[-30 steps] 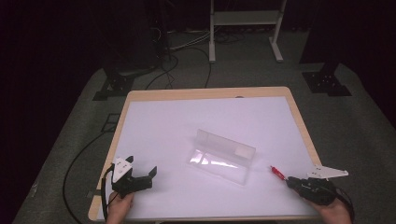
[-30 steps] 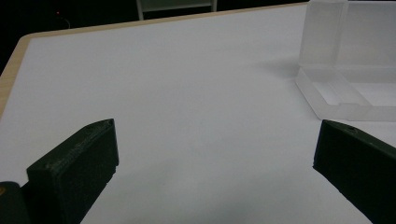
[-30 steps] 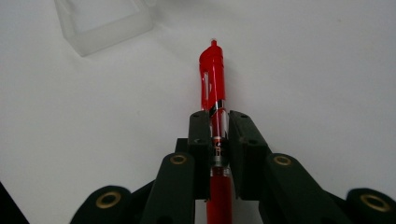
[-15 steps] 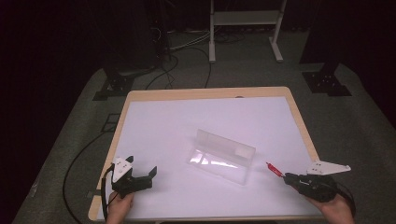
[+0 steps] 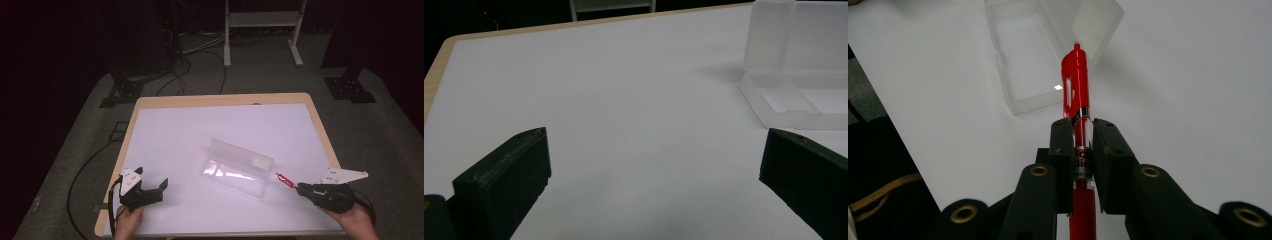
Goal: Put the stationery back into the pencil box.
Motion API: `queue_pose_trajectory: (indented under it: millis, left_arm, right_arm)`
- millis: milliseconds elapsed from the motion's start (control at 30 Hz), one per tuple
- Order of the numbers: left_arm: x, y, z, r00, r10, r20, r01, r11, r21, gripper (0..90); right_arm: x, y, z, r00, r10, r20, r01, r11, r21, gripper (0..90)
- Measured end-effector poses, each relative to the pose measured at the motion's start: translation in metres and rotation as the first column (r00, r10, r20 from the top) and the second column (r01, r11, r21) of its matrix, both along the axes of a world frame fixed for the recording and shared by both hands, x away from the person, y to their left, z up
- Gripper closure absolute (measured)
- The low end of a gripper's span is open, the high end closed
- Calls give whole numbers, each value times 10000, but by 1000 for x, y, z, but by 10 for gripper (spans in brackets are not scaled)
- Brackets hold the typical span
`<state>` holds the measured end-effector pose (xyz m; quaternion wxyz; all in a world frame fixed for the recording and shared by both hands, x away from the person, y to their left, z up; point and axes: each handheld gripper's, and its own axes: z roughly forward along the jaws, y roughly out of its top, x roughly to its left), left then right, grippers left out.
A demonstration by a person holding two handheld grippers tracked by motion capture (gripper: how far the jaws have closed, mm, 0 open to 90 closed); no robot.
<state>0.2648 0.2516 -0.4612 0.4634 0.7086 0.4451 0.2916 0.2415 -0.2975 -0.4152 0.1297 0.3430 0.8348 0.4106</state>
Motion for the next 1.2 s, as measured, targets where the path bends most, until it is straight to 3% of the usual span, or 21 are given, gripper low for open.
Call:
queue_pose_trajectory:
  millis: [433, 1200]
  left_arm:
    - [0, 0, 0, 10000, 6, 9, -6, 10000, -16, 0]
    - [0, 0, 0, 10000, -11, 12, 11, 10000, -16, 0]
  right_arm:
    - [7, 21, 11, 9981, 608, 61, -607, 9981, -136, 788]
    - [18, 48, 14, 9908, 1346, 136, -1343, 9906, -250, 788]
